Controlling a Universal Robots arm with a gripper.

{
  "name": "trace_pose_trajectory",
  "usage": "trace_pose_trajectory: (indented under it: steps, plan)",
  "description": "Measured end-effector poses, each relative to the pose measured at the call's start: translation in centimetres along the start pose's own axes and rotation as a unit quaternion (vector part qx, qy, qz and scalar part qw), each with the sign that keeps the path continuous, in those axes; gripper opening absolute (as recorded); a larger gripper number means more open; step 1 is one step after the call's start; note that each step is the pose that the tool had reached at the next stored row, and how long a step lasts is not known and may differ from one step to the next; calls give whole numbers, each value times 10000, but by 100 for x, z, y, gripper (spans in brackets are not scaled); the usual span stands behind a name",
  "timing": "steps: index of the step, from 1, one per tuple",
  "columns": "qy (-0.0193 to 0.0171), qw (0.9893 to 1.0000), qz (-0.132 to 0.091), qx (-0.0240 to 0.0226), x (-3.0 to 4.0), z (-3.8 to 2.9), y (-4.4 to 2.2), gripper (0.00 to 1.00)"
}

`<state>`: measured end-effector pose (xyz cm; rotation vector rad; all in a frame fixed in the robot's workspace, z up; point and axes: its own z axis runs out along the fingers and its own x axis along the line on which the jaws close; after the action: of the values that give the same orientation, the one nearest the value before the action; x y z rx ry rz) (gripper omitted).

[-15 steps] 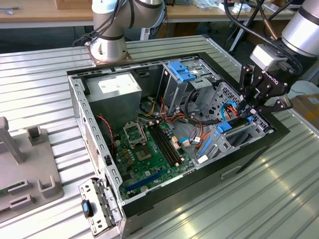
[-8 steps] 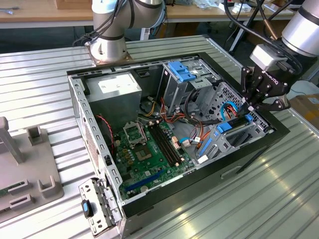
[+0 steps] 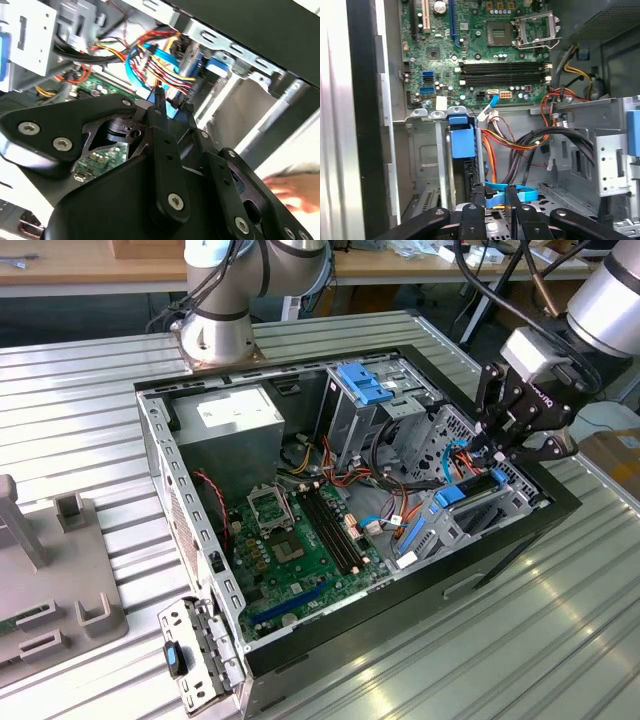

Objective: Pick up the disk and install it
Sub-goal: 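Insert the second disk wire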

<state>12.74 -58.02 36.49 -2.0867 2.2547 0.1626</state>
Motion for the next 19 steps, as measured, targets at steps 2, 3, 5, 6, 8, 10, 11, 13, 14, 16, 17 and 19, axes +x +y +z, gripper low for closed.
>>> trace_pose_trajectory:
  steps: [2, 3, 5, 6, 8, 10, 11, 13, 14, 16, 17, 19]
  plan:
    - [-20, 10000, -1, -2, 0, 1, 0, 30]
    - [-20, 10000, -1, -2, -1, 1, 0, 30]
    - [-1, 10000, 0, 0, 1, 8, 0, 30]
    - [54, 10000, 1, 4, 1, 13, -1, 30]
    - [197, 9998, 5, 13, 4, 34, -1, 30]
    - [199, 9998, 4, 13, 6, 52, -1, 30]
    - [195, 9998, 4, 12, 6, 51, -1, 30]
    - [194, 9998, 5, 12, 6, 52, 0, 30]
    - [192, 9998, 5, 12, 6, 53, 0, 30]
    - [191, 9998, 5, 12, 6, 53, 0, 22]
    - [191, 9998, 5, 12, 6, 52, 0, 16]
    - [189, 9998, 5, 12, 6, 53, 0, 16]
